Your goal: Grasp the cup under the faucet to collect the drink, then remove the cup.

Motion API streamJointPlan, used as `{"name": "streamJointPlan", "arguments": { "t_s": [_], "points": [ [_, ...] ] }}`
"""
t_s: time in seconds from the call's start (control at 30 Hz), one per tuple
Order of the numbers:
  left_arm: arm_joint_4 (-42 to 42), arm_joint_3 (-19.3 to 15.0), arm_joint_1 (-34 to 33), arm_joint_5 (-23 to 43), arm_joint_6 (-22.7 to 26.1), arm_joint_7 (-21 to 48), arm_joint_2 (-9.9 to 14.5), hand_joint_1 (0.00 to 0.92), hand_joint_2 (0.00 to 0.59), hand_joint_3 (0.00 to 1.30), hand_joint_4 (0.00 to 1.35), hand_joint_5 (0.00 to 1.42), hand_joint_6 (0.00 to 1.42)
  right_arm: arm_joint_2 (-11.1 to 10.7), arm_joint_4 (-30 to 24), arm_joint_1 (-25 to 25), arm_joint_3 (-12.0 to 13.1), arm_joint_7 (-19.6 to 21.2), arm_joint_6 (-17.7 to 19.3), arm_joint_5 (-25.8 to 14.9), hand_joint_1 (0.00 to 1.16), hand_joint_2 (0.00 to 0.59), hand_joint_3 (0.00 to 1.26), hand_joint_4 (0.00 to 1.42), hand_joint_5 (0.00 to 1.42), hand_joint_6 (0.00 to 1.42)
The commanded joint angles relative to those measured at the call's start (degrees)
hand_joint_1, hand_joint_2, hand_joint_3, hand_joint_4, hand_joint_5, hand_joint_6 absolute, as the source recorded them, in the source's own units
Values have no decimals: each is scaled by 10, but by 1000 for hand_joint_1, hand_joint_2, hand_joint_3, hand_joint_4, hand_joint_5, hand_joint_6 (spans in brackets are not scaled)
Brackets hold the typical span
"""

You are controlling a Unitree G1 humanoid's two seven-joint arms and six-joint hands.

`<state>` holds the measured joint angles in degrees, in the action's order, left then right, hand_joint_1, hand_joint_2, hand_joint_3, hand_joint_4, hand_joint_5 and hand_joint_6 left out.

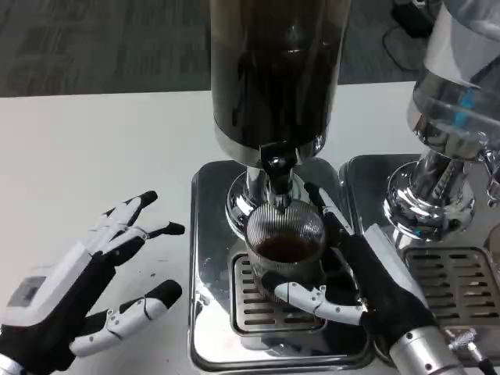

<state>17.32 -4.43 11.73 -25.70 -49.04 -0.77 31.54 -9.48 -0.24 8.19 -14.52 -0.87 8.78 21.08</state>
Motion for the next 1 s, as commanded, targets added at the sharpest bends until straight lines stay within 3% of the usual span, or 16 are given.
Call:
{"name": "streamJointPlan", "arguments": {
  "t_s": [0.03,0.23,0.67,1.0],
  "points": [
    [-10,-4,9,-3,8,-9,8,0,204,285,0,0,0,8,14,-5,3,13,23,-9,706,143,0,15,88,221],
    [-13,-4,11,-1,10,-8,11,0,204,290,0,0,0,16,34,-11,1,16,42,-16,740,147,0,84,190,342],
    [-25,-10,22,1,15,-9,13,0,207,310,0,0,0,31,77,-34,2,27,67,-22,788,135,5,172,303,450],
    [-32,-13,30,0,18,-10,10,0,210,321,0,0,0,42,88,-32,2,58,78,-16,845,134,167,294,469,617]
  ]
}}
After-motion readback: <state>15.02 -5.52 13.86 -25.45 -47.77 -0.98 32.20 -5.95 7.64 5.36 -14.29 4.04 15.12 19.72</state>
